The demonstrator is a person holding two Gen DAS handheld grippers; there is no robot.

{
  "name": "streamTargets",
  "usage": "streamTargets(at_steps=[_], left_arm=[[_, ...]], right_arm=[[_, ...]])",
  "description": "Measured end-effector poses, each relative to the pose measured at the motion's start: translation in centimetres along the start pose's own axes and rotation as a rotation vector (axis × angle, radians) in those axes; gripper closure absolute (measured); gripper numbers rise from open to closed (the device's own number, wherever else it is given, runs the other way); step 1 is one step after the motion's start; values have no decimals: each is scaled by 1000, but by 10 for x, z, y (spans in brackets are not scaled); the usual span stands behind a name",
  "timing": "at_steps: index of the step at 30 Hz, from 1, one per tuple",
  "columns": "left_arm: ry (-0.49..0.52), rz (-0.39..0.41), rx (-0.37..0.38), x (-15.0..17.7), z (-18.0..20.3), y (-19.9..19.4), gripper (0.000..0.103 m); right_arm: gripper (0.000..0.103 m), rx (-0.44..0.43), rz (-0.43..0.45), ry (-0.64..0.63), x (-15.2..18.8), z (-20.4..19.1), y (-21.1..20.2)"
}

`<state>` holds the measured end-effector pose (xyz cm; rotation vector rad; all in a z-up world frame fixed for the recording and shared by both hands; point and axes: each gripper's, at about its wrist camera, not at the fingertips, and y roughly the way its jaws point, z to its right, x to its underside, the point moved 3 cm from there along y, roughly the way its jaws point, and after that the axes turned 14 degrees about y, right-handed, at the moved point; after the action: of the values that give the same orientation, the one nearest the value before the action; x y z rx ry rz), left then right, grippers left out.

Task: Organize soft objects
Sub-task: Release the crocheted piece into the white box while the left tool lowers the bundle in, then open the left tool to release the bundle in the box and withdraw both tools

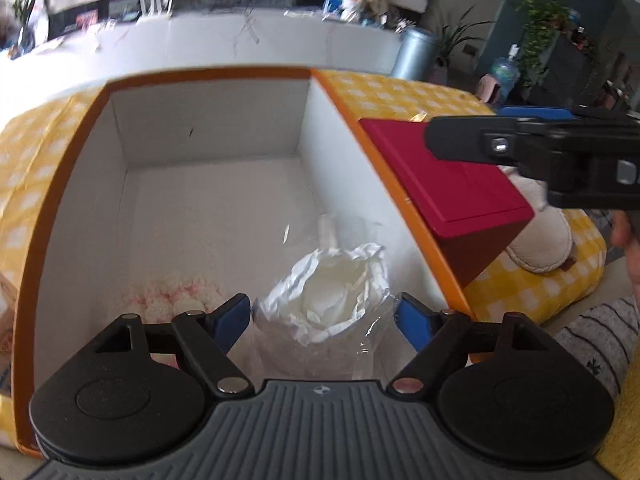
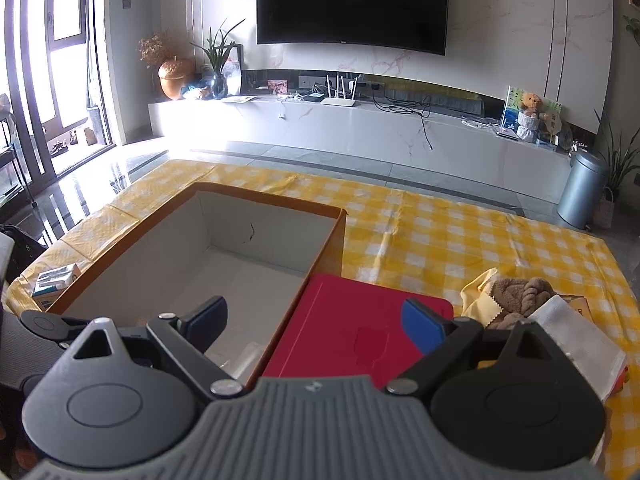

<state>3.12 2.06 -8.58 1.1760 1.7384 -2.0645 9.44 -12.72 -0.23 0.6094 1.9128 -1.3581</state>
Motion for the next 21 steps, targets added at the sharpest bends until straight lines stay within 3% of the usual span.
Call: streamTargets(at_steps=[1,3,7,14,21], left_arm=[[50,37,1,1,6,-8,0],[147,89,4,2,14,-26,0],[211,160,-20,0,19,-50,0],[67,148,-62,-15,5,-60,0],[8,197,-142,-27,-6,-80,0]], right_arm=[[11,3,0,-5,1,0,0],[11,10,2,-10,1,0,1],[11,19,-4,-6,2,0,3],[11,14,-8,-25,3,-4,4],[11,21,-13,-16,5,1,3]])
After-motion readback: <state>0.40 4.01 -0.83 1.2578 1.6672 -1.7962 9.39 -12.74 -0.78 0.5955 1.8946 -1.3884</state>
